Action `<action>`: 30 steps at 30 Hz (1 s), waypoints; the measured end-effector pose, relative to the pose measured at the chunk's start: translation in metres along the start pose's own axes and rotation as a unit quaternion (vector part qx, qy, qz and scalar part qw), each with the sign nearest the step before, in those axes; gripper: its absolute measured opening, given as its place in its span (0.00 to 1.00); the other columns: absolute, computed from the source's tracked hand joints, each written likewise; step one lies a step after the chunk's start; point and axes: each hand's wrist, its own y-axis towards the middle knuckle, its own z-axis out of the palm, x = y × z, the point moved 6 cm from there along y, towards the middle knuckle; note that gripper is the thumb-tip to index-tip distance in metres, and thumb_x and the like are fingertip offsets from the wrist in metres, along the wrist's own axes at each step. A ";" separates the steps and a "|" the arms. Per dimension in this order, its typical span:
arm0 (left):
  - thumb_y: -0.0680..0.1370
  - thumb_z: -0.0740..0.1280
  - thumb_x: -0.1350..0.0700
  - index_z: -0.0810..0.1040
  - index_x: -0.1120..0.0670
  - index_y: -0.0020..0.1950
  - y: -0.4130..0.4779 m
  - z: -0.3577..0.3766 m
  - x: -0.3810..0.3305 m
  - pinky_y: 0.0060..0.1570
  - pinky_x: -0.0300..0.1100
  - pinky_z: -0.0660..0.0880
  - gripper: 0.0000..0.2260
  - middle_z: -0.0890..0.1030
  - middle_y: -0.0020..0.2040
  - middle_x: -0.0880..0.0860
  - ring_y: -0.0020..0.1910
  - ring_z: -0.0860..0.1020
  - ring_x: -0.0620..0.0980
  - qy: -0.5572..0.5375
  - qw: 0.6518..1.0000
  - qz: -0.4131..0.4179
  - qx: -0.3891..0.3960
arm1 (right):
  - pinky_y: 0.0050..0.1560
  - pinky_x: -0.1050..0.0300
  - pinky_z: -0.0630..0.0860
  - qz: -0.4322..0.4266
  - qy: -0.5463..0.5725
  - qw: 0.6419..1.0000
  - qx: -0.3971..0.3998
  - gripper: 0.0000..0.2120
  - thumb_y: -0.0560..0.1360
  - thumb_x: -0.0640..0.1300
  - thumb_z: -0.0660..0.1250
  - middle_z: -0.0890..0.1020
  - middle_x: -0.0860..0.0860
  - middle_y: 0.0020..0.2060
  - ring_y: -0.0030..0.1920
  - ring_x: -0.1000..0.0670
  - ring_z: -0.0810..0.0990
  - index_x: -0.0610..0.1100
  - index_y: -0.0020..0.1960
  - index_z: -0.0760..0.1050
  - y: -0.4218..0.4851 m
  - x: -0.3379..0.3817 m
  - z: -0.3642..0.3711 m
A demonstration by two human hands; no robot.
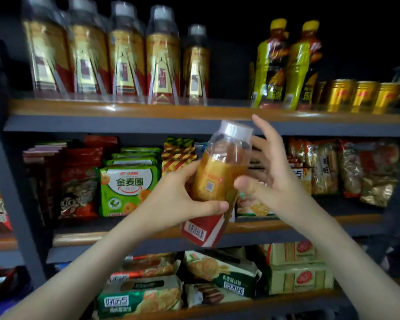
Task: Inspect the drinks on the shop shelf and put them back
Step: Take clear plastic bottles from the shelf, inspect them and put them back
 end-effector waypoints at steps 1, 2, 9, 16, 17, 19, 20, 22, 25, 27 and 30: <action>0.61 0.75 0.41 0.76 0.44 0.59 0.010 -0.005 -0.010 0.52 0.47 0.80 0.28 0.85 0.50 0.46 0.49 0.83 0.45 -0.029 1.000 0.003 0.009 | 0.62 0.62 0.72 -0.003 -0.032 0.999 0.021 0.47 0.66 0.65 0.72 0.62 0.66 0.71 0.69 0.63 0.67 0.74 0.71 0.42 0.002 0.005 0.002; 0.63 0.75 0.42 0.76 0.45 0.58 0.020 -0.009 -0.020 0.52 0.46 0.80 0.26 0.85 0.51 0.47 0.50 0.83 0.47 -0.058 0.998 0.011 0.024 | 0.61 0.65 0.72 -0.004 -0.056 0.998 0.034 0.50 0.66 0.61 0.73 0.59 0.69 0.71 0.68 0.66 0.67 0.76 0.70 0.38 0.003 0.011 0.003; 0.70 0.68 0.37 0.75 0.38 0.56 0.078 -0.036 -0.094 0.49 0.38 0.79 0.16 0.84 0.50 0.41 0.49 0.83 0.42 0.040 0.992 0.093 0.080 | 0.55 0.50 0.80 -0.059 -0.029 0.997 -0.049 0.54 0.62 0.51 0.76 0.72 0.73 0.60 0.58 0.61 0.78 0.80 0.67 0.40 0.043 0.057 -0.040; 0.79 0.57 0.38 0.74 0.48 0.69 0.106 -0.086 -0.108 0.56 0.35 0.71 0.24 0.78 0.62 0.48 0.60 0.75 0.44 0.350 0.879 0.230 -0.229 | 0.65 0.49 0.73 -0.135 -0.158 0.961 -0.184 0.57 0.68 0.43 0.77 0.54 0.76 0.65 0.71 0.57 0.66 0.80 0.66 0.37 0.087 0.062 -0.072; 0.79 0.59 0.41 0.74 0.50 0.69 0.108 -0.089 -0.103 0.60 0.40 0.71 0.23 0.77 0.64 0.52 0.63 0.74 0.49 0.395 0.850 0.241 -0.251 | 0.67 0.52 0.71 -0.140 -0.171 0.956 -0.191 0.57 0.68 0.44 0.77 0.51 0.78 0.64 0.72 0.58 0.63 0.80 0.66 0.36 0.094 0.060 -0.073; 0.77 0.63 0.48 0.73 0.54 0.70 0.116 -0.096 -0.089 0.65 0.52 0.69 0.22 0.73 0.68 0.60 0.67 0.71 0.59 0.457 0.809 0.240 -0.282 | 0.67 0.59 0.65 -0.138 -0.187 0.954 -0.190 0.56 0.69 0.43 0.77 0.50 0.76 0.67 0.73 0.60 0.57 0.79 0.66 0.35 0.107 0.054 -0.073; 0.77 0.63 0.49 0.72 0.54 0.71 0.121 -0.100 -0.082 0.68 0.57 0.66 0.23 0.71 0.69 0.62 0.69 0.69 0.62 0.483 0.793 0.231 -0.290 | 0.66 0.59 0.63 -0.130 -0.190 0.956 -0.184 0.56 0.70 0.43 0.76 0.52 0.71 0.71 0.74 0.59 0.55 0.78 0.67 0.35 0.114 0.051 -0.072; 0.77 0.66 0.50 0.70 0.53 0.73 0.128 -0.107 -0.072 0.71 0.61 0.58 0.25 0.67 0.72 0.64 0.72 0.63 0.64 0.529 0.769 0.208 -0.292 | 0.64 0.60 0.63 -0.110 -0.196 0.959 -0.171 0.55 0.71 0.42 0.75 0.54 0.60 0.76 0.75 0.54 0.57 0.77 0.68 0.35 0.126 0.045 -0.069; 0.75 0.71 0.50 0.68 0.53 0.74 0.135 -0.117 -0.063 0.70 0.64 0.55 0.29 0.64 0.74 0.64 0.74 0.60 0.65 0.553 0.762 0.187 -0.281 | 0.59 0.68 0.64 -0.103 -0.205 0.959 -0.168 0.54 0.72 0.41 0.74 0.55 0.56 0.76 0.70 0.56 0.63 0.73 0.71 0.36 0.142 0.043 -0.071; 0.76 0.67 0.47 0.67 0.52 0.75 0.139 -0.122 -0.062 0.70 0.65 0.55 0.29 0.63 0.75 0.64 0.74 0.59 0.65 0.564 0.757 0.180 -0.276 | 0.53 0.72 0.66 -0.100 -0.212 0.959 -0.161 0.53 0.72 0.41 0.74 0.59 0.55 0.75 0.64 0.59 0.65 0.70 0.73 0.37 0.152 0.041 -0.075; 0.75 0.62 0.43 0.66 0.51 0.75 0.145 -0.129 -0.062 0.70 0.65 0.54 0.29 0.62 0.75 0.63 0.75 0.59 0.64 0.584 0.750 0.162 -0.267 | 0.48 0.75 0.68 -0.088 -0.215 0.960 -0.154 0.54 0.71 0.40 0.75 0.62 0.53 0.73 0.62 0.58 0.69 0.68 0.74 0.38 0.162 0.036 -0.080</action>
